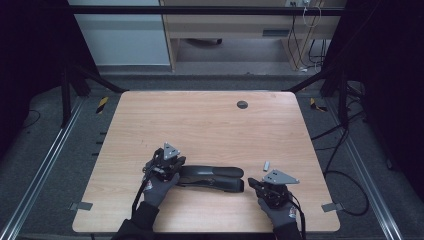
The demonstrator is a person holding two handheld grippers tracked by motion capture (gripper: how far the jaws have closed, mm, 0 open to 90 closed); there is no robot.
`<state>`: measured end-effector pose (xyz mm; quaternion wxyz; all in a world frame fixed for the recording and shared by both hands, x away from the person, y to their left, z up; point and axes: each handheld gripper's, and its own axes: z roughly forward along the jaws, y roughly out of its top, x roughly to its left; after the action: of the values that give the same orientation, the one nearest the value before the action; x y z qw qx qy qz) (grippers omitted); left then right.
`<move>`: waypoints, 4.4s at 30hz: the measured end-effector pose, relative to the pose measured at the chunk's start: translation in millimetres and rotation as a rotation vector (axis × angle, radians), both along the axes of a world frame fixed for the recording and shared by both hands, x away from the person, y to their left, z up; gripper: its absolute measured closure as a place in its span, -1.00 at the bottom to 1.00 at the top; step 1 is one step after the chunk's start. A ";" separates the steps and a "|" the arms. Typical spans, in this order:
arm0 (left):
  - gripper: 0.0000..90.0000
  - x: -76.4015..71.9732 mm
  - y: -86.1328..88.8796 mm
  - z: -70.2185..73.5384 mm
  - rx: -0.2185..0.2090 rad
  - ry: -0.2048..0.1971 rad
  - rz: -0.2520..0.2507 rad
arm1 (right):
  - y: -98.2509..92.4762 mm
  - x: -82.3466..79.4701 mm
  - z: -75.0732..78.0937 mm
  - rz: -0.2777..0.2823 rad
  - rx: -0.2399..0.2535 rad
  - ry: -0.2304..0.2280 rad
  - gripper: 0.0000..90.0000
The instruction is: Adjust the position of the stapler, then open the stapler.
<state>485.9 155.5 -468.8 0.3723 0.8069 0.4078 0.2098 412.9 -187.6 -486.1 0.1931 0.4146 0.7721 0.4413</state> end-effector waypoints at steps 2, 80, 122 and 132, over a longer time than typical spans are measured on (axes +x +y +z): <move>1.00 -4.3 0.1 0.4 0.009 0.000 -0.004 | 0.1 0.7 -0.5 0.001 -0.002 0.000 1.00; -0.36 -82.0 -60.7 56.8 0.115 -0.244 -0.246 | -13.1 -1.7 0.4 -0.034 0.009 0.003 0.35; -0.37 -69.9 -118.6 39.1 0.268 -0.224 -0.365 | 4.0 -6.3 -5.0 0.050 0.015 0.015 1.00; -0.35 -64.5 -125.5 34.3 0.306 -0.231 -0.370 | 3.6 -5.7 -6.7 0.044 0.020 0.023 1.00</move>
<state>421.4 30.0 -434.5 0.3222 0.8853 0.1720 0.2879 407.2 -183.9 -492.8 0.1703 0.4043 0.7787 0.4485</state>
